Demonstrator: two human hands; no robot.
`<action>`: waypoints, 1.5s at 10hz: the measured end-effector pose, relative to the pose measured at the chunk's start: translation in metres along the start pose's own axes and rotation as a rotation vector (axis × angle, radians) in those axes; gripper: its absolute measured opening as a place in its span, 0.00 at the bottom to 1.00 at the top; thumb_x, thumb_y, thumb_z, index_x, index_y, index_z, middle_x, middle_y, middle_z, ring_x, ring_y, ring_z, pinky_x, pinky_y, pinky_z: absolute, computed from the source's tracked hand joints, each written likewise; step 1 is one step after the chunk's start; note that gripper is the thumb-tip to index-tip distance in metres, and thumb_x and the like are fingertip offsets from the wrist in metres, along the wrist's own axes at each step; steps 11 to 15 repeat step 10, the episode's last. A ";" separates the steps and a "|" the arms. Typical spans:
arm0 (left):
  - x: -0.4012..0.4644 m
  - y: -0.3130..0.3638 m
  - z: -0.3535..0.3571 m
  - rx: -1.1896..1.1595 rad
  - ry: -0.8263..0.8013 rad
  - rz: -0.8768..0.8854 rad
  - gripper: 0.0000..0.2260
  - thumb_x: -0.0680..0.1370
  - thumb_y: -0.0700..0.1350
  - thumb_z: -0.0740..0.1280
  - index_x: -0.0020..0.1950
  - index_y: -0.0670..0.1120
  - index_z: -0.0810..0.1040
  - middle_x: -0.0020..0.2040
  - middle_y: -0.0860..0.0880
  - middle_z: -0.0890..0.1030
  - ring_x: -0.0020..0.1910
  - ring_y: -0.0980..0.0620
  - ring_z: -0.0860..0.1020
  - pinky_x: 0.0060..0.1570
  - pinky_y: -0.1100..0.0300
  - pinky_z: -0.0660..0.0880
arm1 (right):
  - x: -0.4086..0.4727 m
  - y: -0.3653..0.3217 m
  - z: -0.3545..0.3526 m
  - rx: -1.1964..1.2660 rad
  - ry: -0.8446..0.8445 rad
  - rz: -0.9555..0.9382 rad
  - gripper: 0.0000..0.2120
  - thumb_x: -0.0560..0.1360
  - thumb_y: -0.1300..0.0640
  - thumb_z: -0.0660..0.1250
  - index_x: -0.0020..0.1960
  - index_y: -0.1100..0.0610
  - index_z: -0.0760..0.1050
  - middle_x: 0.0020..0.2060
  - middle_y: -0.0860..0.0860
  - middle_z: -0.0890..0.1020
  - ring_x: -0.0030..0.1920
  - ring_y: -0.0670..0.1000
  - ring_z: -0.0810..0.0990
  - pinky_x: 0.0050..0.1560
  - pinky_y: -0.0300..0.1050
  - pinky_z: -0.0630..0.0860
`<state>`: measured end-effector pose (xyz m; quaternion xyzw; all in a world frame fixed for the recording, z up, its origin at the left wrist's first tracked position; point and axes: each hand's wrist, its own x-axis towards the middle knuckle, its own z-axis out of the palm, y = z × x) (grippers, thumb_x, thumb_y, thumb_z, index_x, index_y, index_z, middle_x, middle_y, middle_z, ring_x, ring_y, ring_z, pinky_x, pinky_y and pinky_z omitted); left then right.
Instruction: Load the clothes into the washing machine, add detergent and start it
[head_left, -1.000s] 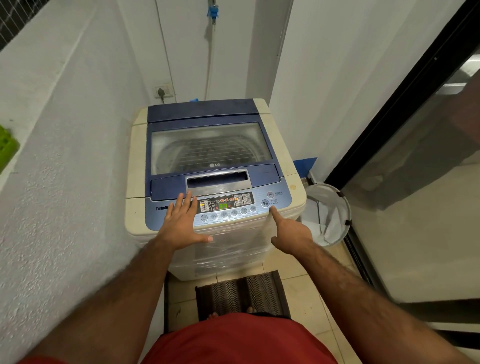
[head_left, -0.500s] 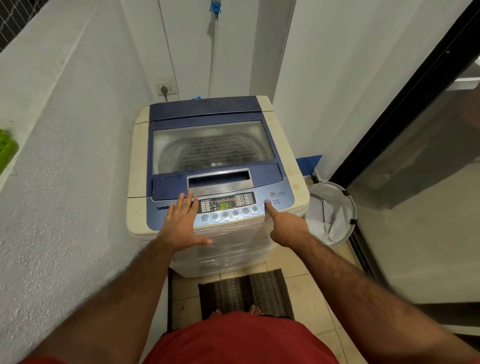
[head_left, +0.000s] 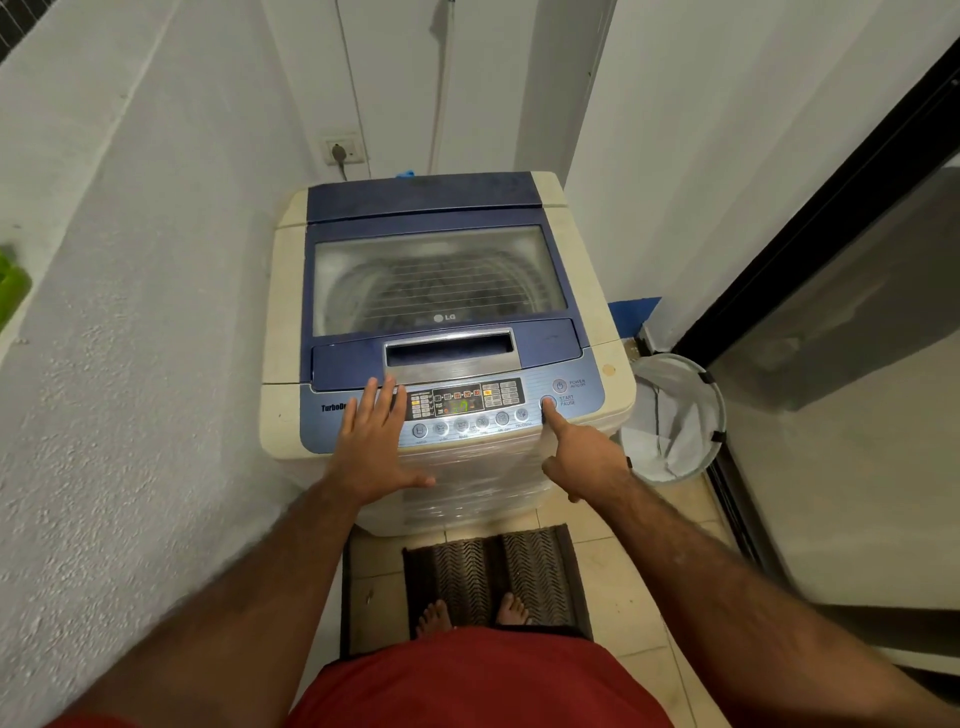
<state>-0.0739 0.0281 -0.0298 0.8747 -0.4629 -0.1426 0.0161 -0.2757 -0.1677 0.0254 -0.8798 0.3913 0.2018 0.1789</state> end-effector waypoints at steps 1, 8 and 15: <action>-0.001 0.002 -0.002 -0.003 -0.002 -0.004 0.62 0.59 0.77 0.65 0.78 0.44 0.39 0.78 0.45 0.36 0.76 0.46 0.33 0.72 0.45 0.36 | 0.008 -0.006 -0.017 -0.044 -0.037 -0.002 0.34 0.74 0.55 0.62 0.77 0.44 0.53 0.42 0.51 0.81 0.30 0.50 0.84 0.36 0.45 0.82; -0.017 -0.015 -0.027 -0.164 0.005 -0.032 0.55 0.65 0.75 0.63 0.79 0.49 0.42 0.79 0.46 0.39 0.77 0.47 0.37 0.76 0.46 0.42 | -0.003 -0.025 0.001 0.043 0.389 -0.273 0.26 0.73 0.33 0.64 0.60 0.52 0.77 0.52 0.52 0.78 0.53 0.53 0.78 0.48 0.47 0.76; 0.001 -0.013 -0.045 -0.176 0.037 -0.032 0.57 0.61 0.80 0.57 0.79 0.49 0.40 0.79 0.47 0.38 0.77 0.48 0.37 0.75 0.48 0.40 | 0.025 -0.027 -0.029 -0.026 0.380 -0.257 0.46 0.67 0.21 0.53 0.75 0.50 0.64 0.73 0.57 0.67 0.72 0.58 0.64 0.69 0.55 0.67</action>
